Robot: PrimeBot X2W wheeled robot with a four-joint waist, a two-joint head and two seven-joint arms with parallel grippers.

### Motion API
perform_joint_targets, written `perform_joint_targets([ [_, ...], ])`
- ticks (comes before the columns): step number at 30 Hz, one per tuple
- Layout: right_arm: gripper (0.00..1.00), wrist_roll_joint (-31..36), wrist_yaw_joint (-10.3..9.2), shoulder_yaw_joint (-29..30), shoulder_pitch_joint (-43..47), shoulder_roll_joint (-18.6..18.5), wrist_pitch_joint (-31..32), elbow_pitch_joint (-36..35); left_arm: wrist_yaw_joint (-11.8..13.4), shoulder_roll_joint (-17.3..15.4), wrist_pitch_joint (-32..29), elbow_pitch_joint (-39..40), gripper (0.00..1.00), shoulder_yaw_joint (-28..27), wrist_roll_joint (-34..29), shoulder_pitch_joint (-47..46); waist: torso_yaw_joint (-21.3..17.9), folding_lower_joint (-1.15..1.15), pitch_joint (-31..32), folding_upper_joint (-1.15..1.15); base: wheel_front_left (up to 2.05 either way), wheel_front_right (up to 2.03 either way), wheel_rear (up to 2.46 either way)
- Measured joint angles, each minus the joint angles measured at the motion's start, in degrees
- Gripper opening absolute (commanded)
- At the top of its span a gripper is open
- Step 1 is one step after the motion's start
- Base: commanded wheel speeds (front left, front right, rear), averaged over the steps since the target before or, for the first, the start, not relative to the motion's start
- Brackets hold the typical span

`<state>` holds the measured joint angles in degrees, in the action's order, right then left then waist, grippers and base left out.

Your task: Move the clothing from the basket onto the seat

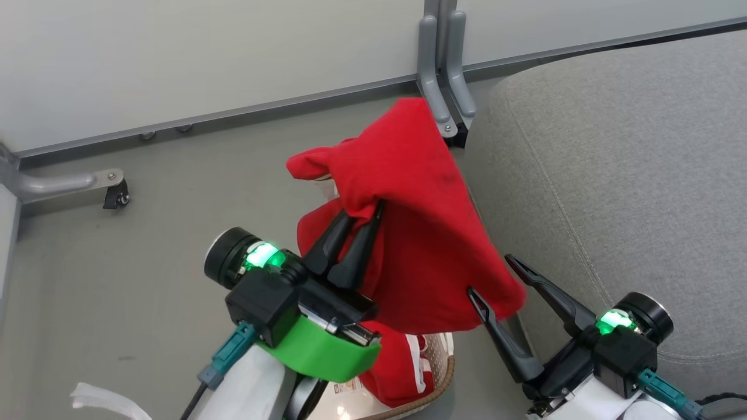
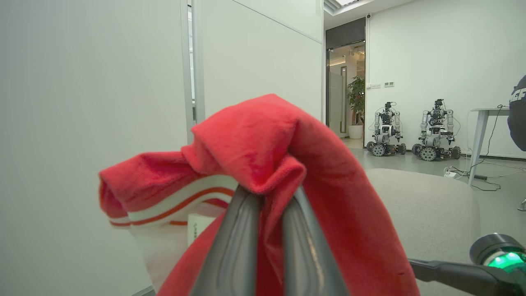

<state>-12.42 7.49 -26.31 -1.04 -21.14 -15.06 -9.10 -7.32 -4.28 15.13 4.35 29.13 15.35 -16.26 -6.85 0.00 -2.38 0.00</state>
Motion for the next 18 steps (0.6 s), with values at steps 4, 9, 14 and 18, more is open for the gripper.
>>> perform_joint_targets([
  [4, 1.0, -0.13, 0.01, -0.73, -1.88, -1.4, 0.0, 2.02, -0.01, -0.31, 0.0, 0.02, 0.0, 2.27, 0.07, -0.6, 1.02, 0.0, 0.04, 0.0, 0.0, 0.0, 0.0],
  [9, 1.0, -1.78, 0.01, -3.01, -4.24, -3.12, 0.0, 3.74, -0.04, -0.55, 0.0, 0.32, 0.0, 5.09, 0.69, -0.98, 2.04, 0.0, -0.02, 0.0, 0.0, 0.0, 0.0],
  [14, 1.0, -4.22, 0.01, -6.59, -7.1, -5.03, 0.0, 5.03, -0.05, -1.76, 0.0, 0.31, 0.0, 8.76, 1.23, -2.1, 2.68, 0.0, -0.28, 0.0, 0.0, 0.0, 0.0],
  [18, 1.0, -5.49, 0.0, -8.82, -9.44, -5.92, 0.0, 5.86, -0.05, -1.96, 0.0, 0.14, 0.0, 10.4, 1.51, -2.49, 2.81, 0.0, -0.41, 0.0, 0.0, 0.0, 0.0],
])
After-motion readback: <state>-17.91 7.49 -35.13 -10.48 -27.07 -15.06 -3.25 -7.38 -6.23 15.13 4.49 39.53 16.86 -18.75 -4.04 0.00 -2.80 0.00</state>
